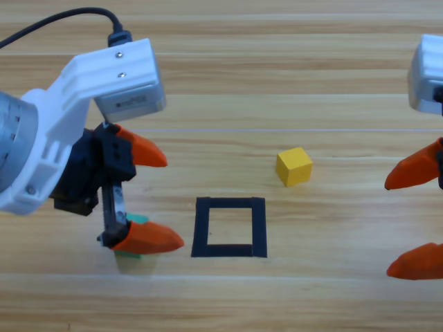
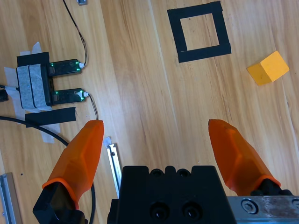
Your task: Stack the blocks in the rectangular block: red at the bottom, yellow in the middle, green on top
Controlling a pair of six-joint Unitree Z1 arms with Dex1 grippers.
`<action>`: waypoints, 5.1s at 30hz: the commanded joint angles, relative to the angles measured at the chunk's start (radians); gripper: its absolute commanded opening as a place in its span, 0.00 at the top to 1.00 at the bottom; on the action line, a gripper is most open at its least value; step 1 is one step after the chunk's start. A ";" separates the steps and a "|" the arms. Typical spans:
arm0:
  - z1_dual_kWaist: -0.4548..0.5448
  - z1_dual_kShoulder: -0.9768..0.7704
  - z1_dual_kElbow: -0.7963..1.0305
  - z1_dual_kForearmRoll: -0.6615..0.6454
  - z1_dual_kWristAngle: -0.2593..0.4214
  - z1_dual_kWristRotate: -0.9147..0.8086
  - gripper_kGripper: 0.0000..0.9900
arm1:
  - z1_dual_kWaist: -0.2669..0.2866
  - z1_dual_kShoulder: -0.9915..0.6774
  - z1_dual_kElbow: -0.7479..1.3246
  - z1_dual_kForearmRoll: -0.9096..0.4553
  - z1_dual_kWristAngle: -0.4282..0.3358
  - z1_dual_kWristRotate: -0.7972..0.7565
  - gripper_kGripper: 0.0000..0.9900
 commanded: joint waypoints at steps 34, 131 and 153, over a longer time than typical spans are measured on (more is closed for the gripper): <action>0.432 0.557 -0.738 0.671 0.338 -0.922 0.00 | 0.021 0.323 -0.052 -0.234 -0.552 0.663 0.01; 0.022 0.987 -1.301 1.011 0.181 -0.996 1.00 | -0.100 0.288 0.005 -0.139 -0.392 0.950 1.00; -0.027 1.051 -1.207 0.991 0.204 -1.407 1.00 | -0.100 0.309 0.005 -0.150 -0.372 0.946 1.00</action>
